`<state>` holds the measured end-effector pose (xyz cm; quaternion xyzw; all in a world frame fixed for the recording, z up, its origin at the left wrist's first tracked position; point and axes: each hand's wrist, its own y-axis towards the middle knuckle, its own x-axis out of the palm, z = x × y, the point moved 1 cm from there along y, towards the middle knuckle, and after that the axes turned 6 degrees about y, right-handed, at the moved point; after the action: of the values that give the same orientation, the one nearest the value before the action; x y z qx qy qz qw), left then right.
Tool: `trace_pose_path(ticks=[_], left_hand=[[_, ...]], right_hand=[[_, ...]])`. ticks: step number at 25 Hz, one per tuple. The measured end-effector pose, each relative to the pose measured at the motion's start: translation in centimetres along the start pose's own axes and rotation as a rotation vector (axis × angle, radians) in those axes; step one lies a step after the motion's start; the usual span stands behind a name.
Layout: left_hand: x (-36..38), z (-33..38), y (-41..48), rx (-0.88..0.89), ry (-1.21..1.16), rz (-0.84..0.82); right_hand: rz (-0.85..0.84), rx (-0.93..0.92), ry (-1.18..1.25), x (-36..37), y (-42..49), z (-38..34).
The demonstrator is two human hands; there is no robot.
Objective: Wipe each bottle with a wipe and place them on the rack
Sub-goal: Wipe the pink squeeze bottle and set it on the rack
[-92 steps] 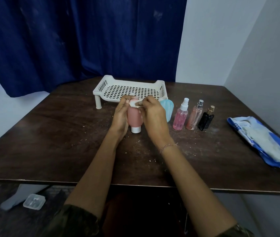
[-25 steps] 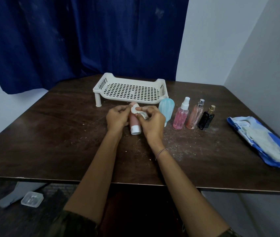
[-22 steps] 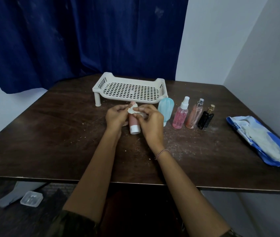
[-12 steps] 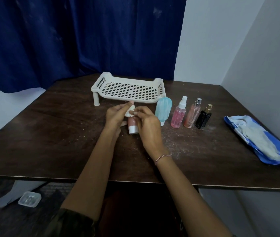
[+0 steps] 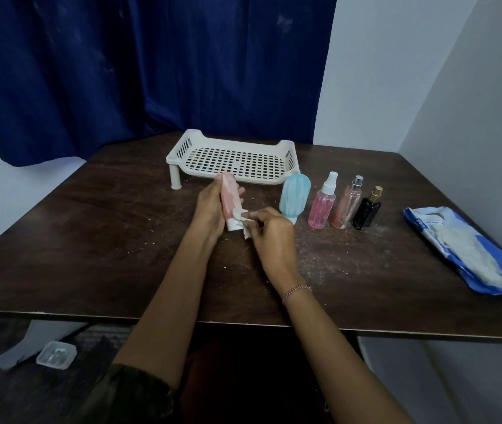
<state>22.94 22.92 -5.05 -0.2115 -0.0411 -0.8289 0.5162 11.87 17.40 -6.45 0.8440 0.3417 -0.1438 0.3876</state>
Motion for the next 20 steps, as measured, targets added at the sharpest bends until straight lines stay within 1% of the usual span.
trace_pose_path(ticks=[4,5,9,10,14,17,19,20], left_hand=[[0.0,-0.3,0.2,0.017,0.034,0.036],[0.0,-0.3,0.2,0.024,0.025,0.033],[0.1,-0.5,0.1,0.065,0.024,-0.001],[0.2,-0.5,0.0,0.08,0.02,-0.014],[0.3,-0.3,-0.4,0.131,0.0,-0.045],[0.2,-0.3,-0.3,0.125,-0.019,-0.062],[0.1,-0.4,-0.2,0.117,-0.031,-0.083],[0.2,-0.5,-0.2,0.108,-0.03,-0.103]], right_hand=[[-0.053,-0.144,-0.071,0.7,-0.4,-1.3],[-0.042,-0.129,-0.064,0.6,-0.3,-1.2],[0.036,0.044,0.015,-0.4,0.2,-0.2],[0.047,0.055,0.015,-0.6,0.2,-0.1],[0.087,-0.05,0.047,-0.4,0.0,-0.8],[0.054,-0.155,0.071,0.0,-0.2,-1.1],[0.061,-0.17,0.061,0.1,-0.1,-1.0],[0.095,-0.141,0.07,0.0,0.0,-0.8]])
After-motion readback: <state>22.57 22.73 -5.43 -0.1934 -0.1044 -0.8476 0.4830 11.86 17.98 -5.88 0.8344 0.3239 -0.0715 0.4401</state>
